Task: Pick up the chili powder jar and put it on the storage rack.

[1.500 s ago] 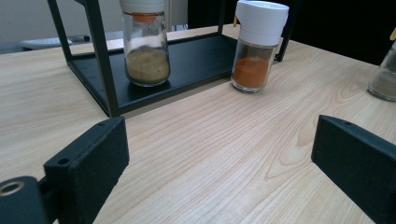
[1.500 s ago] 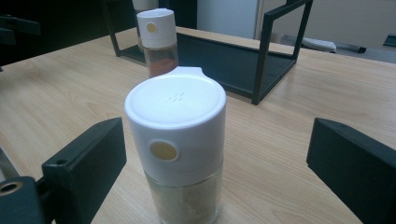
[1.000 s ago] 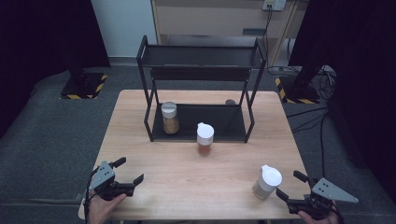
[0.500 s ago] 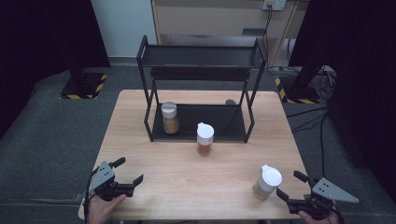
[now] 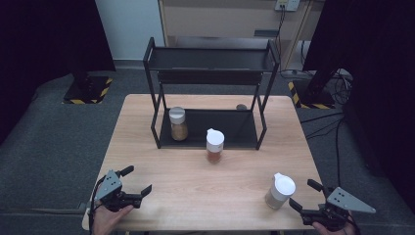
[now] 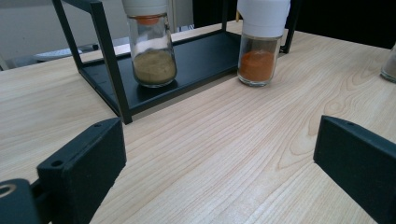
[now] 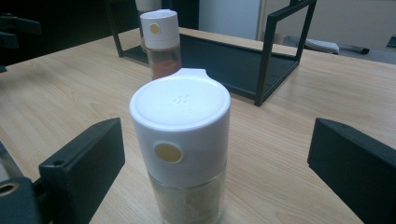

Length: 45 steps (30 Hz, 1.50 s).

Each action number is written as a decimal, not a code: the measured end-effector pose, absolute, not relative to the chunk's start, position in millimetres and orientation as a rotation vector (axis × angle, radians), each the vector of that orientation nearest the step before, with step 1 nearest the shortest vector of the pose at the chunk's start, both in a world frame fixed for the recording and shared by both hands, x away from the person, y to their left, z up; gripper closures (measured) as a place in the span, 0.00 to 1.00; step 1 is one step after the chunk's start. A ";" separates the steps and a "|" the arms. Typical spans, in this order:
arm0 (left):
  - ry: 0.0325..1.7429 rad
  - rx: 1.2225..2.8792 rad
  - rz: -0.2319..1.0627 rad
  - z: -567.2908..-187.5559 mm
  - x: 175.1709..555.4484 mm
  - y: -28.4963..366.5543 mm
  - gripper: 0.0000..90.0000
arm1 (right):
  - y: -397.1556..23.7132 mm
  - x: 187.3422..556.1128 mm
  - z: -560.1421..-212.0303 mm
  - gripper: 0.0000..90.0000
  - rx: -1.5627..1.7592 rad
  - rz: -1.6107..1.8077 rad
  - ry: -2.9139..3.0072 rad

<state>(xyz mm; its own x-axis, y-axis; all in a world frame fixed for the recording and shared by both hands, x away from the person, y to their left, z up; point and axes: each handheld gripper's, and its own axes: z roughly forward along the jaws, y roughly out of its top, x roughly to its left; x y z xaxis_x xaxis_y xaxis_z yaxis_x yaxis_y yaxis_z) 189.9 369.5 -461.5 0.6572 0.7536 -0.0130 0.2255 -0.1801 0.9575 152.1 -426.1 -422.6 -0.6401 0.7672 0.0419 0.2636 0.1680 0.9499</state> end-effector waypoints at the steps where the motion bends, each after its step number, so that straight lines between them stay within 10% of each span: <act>1: 0.796 1.729 0.573 -461.5 190.0 369.6 0.02 | -425.9 152.1 -422.5 0.04 0.973 1.479 1.998; 45: 0.795 1.724 0.548 -462.3 191.5 371.9 0.02 | -353.2 190.1 -322.8 0.03 0.926 1.391 2.121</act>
